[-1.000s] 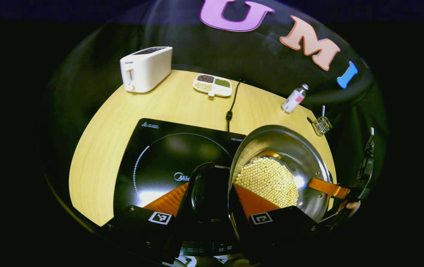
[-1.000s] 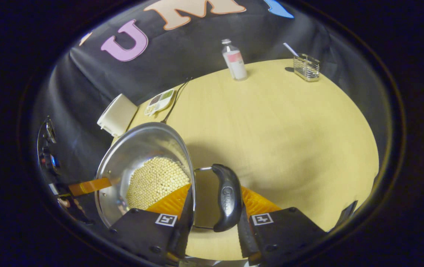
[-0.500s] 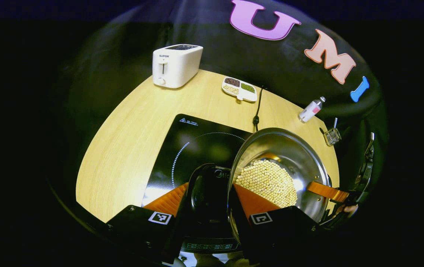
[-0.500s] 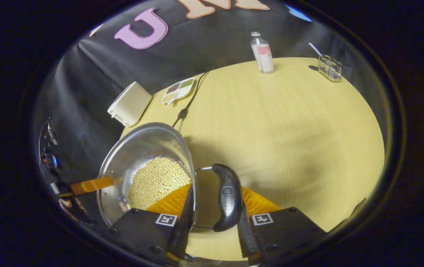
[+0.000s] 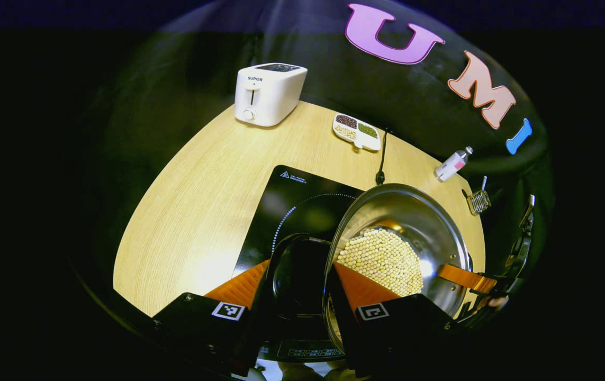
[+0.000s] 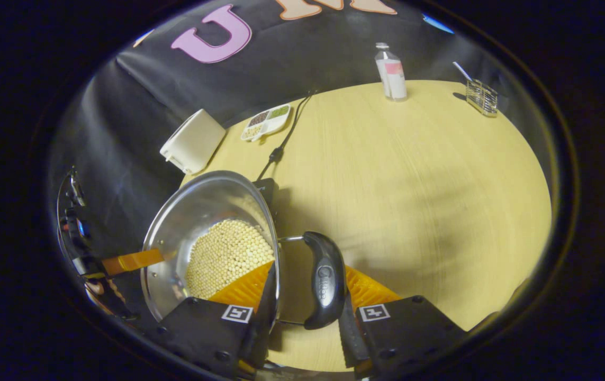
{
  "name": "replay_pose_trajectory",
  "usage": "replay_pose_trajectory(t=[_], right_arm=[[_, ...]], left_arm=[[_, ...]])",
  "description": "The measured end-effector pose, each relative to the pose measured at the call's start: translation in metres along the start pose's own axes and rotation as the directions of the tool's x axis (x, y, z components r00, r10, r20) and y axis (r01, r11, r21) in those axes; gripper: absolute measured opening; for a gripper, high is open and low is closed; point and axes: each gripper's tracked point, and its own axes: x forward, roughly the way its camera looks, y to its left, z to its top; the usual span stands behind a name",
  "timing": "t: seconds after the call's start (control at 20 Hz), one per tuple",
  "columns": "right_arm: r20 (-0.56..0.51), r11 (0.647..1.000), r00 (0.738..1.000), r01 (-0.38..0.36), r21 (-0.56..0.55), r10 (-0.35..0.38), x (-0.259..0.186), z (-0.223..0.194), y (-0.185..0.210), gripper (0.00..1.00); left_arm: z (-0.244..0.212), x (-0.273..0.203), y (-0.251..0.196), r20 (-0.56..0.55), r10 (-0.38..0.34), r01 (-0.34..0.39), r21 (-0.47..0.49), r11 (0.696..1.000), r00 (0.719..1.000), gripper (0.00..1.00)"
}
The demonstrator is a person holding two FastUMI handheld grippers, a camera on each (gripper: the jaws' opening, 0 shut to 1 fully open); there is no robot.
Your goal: First push the handle of the pot to place it horizontally, then grasp the pot with both hands and set it on the induction cooktop.
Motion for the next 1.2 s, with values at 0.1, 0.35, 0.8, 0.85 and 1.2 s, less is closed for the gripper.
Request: replay_pose_trajectory(t=[0.1, 0.35, 0.8, 0.85, 1.2], right_arm=[[-0.004, 1.000, 1.000, -0.006, -0.001, 0.006, 0.001, -0.001, 0.002, 0.58], [-0.009, 1.000, 1.000, -0.024, -0.005, 0.024, 0.005, -0.004, 0.013, 0.58], [-0.018, 0.999, 0.999, -0.042, 0.005, 0.042, 0.008, -0.005, 0.029, 0.58], [-0.018, 0.999, 0.999, -0.045, 0.005, 0.045, 0.010, -0.004, 0.031, 0.53], [-0.021, 0.999, 0.998, -0.052, 0.001, 0.052, 0.018, 0.003, 0.042, 0.58]], left_arm=[[0.000, -0.003, 0.004, 0.001, 0.002, -0.002, -0.001, 1.000, 1.000, 0.63], [0.002, -0.004, 0.013, 0.004, 0.007, -0.007, -0.002, 1.000, 1.000, 0.63], [0.011, -0.001, 0.023, 0.007, 0.018, -0.018, 0.015, 1.000, 1.000, 0.63], [0.012, 0.000, 0.024, 0.008, 0.021, -0.021, 0.013, 1.000, 1.000, 0.63], [0.018, 0.003, 0.032, 0.010, 0.030, -0.030, 0.009, 1.000, 1.000, 0.63]])
